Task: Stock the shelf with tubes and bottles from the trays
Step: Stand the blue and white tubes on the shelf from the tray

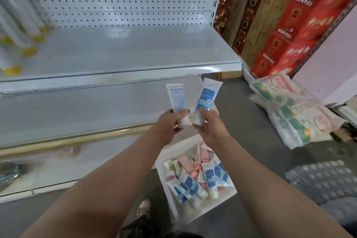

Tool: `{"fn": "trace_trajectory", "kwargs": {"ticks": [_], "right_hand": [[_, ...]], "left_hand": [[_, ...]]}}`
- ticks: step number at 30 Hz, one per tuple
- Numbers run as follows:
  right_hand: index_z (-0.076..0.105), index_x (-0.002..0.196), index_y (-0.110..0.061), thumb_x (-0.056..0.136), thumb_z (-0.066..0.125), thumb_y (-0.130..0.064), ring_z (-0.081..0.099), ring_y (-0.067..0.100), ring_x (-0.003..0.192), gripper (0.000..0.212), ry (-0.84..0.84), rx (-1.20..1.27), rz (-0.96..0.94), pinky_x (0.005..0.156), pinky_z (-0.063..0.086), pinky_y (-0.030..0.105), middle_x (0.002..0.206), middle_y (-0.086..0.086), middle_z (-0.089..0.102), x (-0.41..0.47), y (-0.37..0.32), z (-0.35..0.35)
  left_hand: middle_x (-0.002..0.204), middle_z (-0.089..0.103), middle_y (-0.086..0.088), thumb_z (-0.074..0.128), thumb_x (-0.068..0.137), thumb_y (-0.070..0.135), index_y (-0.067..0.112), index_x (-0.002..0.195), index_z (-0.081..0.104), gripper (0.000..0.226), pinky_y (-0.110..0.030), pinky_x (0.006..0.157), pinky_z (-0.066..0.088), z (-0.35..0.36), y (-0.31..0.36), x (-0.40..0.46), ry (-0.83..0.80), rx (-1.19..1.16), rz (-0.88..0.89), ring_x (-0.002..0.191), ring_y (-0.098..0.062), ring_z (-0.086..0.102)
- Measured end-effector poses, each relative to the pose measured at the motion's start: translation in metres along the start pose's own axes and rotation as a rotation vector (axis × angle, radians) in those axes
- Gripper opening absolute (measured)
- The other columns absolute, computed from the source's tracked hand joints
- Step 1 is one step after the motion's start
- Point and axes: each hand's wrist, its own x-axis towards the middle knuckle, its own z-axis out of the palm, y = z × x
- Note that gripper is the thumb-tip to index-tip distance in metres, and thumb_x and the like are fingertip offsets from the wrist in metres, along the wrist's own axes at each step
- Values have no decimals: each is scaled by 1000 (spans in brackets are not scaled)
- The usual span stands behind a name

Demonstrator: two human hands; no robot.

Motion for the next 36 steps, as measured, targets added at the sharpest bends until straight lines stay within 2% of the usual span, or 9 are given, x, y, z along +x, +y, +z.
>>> {"fn": "trace_trajectory", "kwargs": {"ticks": [3, 5, 7, 14, 20, 25, 29, 31, 36], "right_hand": [[60, 114, -14, 91, 71, -18, 66, 24, 100, 25, -75, -4, -63, 79, 58, 35, 108, 9, 71, -4, -17, 26], [60, 117, -14, 92, 70, -18, 65, 24, 102, 27, -127, -9, -99, 78, 58, 35, 107, 8, 70, -6, -26, 42], [59, 120, -13, 92, 70, -17, 64, 25, 104, 30, -163, -10, -123, 78, 58, 35, 109, 9, 69, -5, -33, 57], [56, 120, -11, 91, 71, -9, 63, 29, 108, 33, -226, -21, -164, 84, 58, 40, 120, 15, 65, 11, -52, 122], [61, 120, -5, 91, 71, -11, 66, 28, 109, 31, -249, -59, -187, 88, 59, 41, 118, 15, 69, 41, -49, 199], [65, 104, -10, 88, 75, -12, 69, 22, 86, 19, -201, -199, -260, 86, 58, 38, 100, 10, 69, 73, -40, 274], [67, 105, -8, 85, 78, -13, 68, 16, 75, 23, -120, -330, -354, 73, 54, 26, 89, 4, 71, 102, -27, 337], [67, 108, -9, 83, 80, -16, 66, 13, 76, 28, -89, -404, -380, 70, 50, 24, 92, 2, 72, 118, -15, 366], [66, 105, -18, 79, 83, -28, 68, 14, 91, 33, -30, -661, -448, 84, 54, 32, 96, -5, 72, 159, 7, 421]], "left_hand": [[109, 67, -3, 66, 94, 15, 13, 127, 58, 35, -27, 75, 48, -7, 30, -10, -2, -26, 95, 89, -16, 61], [113, 67, -4, 66, 93, 12, 16, 125, 57, 34, -32, 86, 48, -14, 49, -15, 19, -49, 162, 97, -20, 61], [116, 68, -4, 67, 92, 8, 18, 126, 57, 37, -32, 89, 50, -22, 66, -17, 47, -69, 225, 100, -20, 63], [120, 68, -8, 72, 86, 2, 14, 125, 61, 43, -33, 84, 57, -72, 127, -14, 200, 10, 405, 107, -23, 66], [111, 71, -12, 78, 81, 3, 11, 104, 65, 28, -40, 88, 55, -130, 174, 10, 371, 61, 452, 100, -28, 67], [100, 70, -9, 82, 76, 7, 7, 110, 64, 38, -39, 80, 56, -186, 218, 41, 483, 130, 469, 79, -22, 62], [99, 69, -5, 82, 76, 14, 9, 106, 63, 36, -28, 70, 48, -230, 245, 72, 614, 252, 509, 84, -21, 64], [95, 66, -1, 82, 77, 17, 14, 101, 59, 33, -26, 68, 44, -251, 256, 84, 684, 323, 525, 85, -19, 62], [83, 59, 7, 78, 79, 23, 16, 99, 58, 29, -27, 67, 38, -303, 274, 112, 778, 469, 548, 84, -19, 58]]}}
